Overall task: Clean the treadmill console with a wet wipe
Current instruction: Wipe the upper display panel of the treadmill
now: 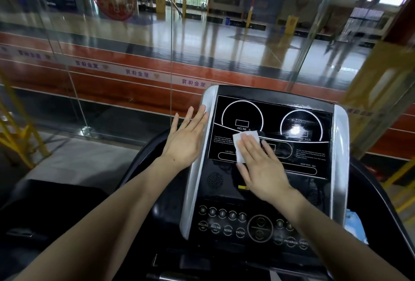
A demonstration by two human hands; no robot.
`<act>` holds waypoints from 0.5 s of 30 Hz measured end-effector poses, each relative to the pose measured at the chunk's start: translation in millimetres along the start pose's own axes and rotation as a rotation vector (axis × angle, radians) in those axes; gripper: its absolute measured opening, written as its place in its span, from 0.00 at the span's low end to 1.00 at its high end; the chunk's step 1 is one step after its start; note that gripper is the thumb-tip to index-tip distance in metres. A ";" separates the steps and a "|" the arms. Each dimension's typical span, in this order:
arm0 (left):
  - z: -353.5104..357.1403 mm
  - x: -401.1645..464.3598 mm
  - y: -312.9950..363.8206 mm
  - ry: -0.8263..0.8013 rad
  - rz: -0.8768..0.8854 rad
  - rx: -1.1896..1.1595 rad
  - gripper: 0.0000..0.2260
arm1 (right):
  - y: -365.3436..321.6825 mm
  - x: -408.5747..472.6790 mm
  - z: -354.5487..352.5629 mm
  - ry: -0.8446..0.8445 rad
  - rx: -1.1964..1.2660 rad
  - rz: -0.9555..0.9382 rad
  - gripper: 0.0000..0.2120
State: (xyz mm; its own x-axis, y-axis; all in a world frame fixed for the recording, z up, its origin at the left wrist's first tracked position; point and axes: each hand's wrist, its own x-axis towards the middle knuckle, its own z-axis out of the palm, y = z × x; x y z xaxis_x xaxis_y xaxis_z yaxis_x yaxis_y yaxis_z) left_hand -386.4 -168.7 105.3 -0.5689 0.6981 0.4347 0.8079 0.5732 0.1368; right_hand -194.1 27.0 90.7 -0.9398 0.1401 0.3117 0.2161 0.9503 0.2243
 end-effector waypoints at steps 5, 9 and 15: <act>5.4 -0.6 4.8 0.039 -0.016 -0.013 0.31 | -72.6 8.7 12.0 0.005 0.135 -0.070 0.33; 7.8 -1.9 11.8 0.068 -0.041 0.004 0.34 | -50.1 -10.2 12.5 -0.013 0.123 -0.023 0.33; 5.0 -3.6 16.2 0.062 -0.056 -0.023 0.35 | -4.5 -58.6 19.4 -0.009 0.202 0.191 0.31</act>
State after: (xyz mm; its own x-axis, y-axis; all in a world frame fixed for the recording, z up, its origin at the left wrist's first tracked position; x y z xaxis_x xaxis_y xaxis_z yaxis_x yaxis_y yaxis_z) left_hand -372.1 -159.8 101.5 -0.6030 0.6369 0.4804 0.7790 0.5999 0.1824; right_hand -145.1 19.9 53.5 -0.8896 0.3236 0.3222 0.3332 0.9425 -0.0265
